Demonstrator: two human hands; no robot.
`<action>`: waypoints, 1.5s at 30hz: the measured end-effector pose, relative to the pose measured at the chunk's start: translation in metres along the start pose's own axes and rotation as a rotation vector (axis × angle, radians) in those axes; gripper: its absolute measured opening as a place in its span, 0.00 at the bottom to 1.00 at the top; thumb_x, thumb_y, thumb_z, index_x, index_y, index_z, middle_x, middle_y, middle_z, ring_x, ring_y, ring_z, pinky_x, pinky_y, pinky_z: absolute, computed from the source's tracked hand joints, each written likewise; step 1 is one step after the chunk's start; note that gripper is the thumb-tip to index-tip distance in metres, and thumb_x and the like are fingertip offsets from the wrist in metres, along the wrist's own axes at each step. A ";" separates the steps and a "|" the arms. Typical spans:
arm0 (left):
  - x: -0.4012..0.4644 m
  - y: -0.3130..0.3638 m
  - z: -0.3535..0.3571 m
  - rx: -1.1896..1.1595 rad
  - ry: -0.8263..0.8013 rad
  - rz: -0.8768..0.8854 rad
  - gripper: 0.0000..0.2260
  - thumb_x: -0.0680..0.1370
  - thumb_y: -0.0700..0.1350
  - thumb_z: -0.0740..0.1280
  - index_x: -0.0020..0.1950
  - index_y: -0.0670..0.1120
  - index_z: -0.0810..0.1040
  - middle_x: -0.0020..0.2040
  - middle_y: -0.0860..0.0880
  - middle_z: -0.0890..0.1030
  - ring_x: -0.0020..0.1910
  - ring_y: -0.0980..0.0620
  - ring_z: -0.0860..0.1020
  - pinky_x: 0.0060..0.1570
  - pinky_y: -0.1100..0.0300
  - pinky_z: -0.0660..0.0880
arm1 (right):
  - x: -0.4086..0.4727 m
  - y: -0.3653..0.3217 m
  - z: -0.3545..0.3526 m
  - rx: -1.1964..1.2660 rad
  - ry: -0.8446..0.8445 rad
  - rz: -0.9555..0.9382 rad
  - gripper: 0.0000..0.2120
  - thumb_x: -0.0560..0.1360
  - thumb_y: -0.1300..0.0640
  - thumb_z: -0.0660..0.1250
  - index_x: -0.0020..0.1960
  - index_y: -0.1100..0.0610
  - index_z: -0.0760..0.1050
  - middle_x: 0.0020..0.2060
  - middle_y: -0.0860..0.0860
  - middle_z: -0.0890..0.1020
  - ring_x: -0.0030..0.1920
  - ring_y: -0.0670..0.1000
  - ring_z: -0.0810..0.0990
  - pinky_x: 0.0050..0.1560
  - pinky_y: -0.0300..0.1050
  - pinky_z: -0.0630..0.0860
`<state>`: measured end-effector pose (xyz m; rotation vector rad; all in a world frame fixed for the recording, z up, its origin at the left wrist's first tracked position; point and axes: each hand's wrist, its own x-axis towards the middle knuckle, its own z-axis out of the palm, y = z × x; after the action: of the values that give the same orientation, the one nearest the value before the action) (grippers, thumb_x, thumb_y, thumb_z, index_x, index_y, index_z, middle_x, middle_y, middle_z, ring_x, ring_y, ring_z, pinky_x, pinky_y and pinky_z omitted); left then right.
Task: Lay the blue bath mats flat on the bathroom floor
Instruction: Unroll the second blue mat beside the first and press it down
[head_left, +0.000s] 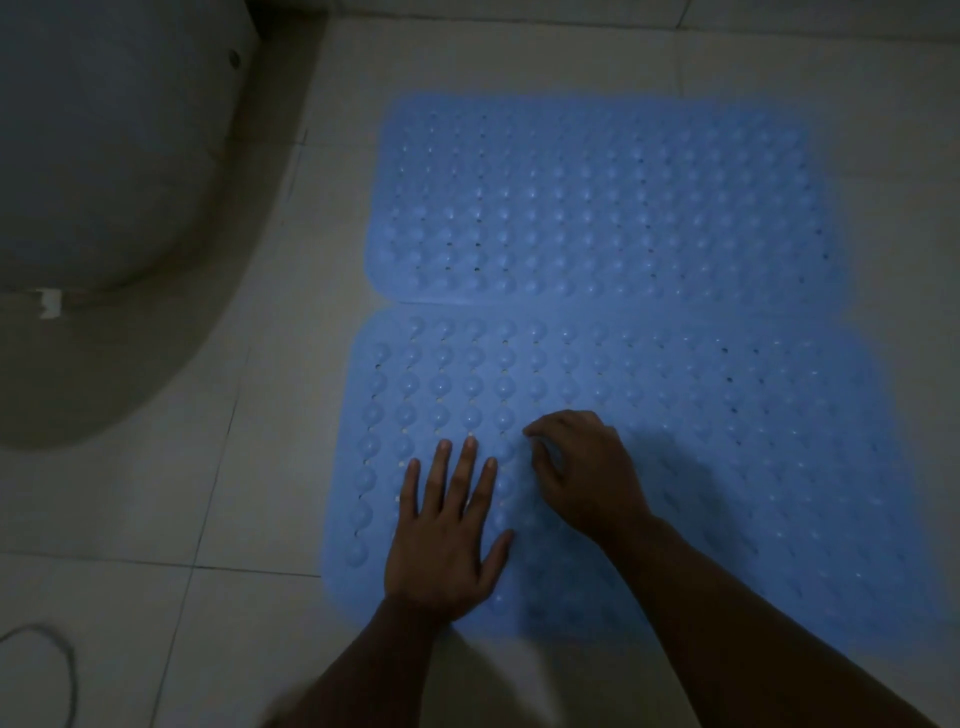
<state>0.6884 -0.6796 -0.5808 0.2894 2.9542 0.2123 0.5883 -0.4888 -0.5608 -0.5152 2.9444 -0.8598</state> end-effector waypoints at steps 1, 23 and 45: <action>0.000 0.000 0.000 -0.006 -0.002 0.002 0.35 0.81 0.65 0.56 0.83 0.48 0.56 0.84 0.44 0.50 0.83 0.41 0.48 0.76 0.34 0.56 | 0.001 0.000 0.000 -0.006 -0.003 -0.004 0.10 0.76 0.53 0.64 0.55 0.50 0.80 0.51 0.46 0.82 0.54 0.53 0.79 0.51 0.51 0.76; -0.002 -0.090 -0.036 -0.056 0.096 -0.284 0.26 0.80 0.53 0.54 0.77 0.46 0.70 0.76 0.43 0.71 0.78 0.40 0.65 0.68 0.42 0.65 | -0.038 -0.116 0.079 -0.190 -0.316 -0.043 0.36 0.79 0.39 0.52 0.80 0.61 0.56 0.81 0.61 0.53 0.81 0.60 0.47 0.78 0.66 0.50; -0.006 -0.117 -0.036 -0.187 0.113 -0.327 0.27 0.83 0.55 0.50 0.81 0.47 0.62 0.81 0.43 0.61 0.82 0.42 0.54 0.77 0.39 0.58 | -0.025 -0.120 0.076 -0.213 -0.306 -0.020 0.35 0.80 0.36 0.51 0.78 0.58 0.64 0.79 0.58 0.61 0.80 0.57 0.58 0.76 0.63 0.58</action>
<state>0.6663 -0.7989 -0.5634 -0.2359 3.0040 0.4698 0.6579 -0.6147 -0.5634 -0.6245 2.7613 -0.4226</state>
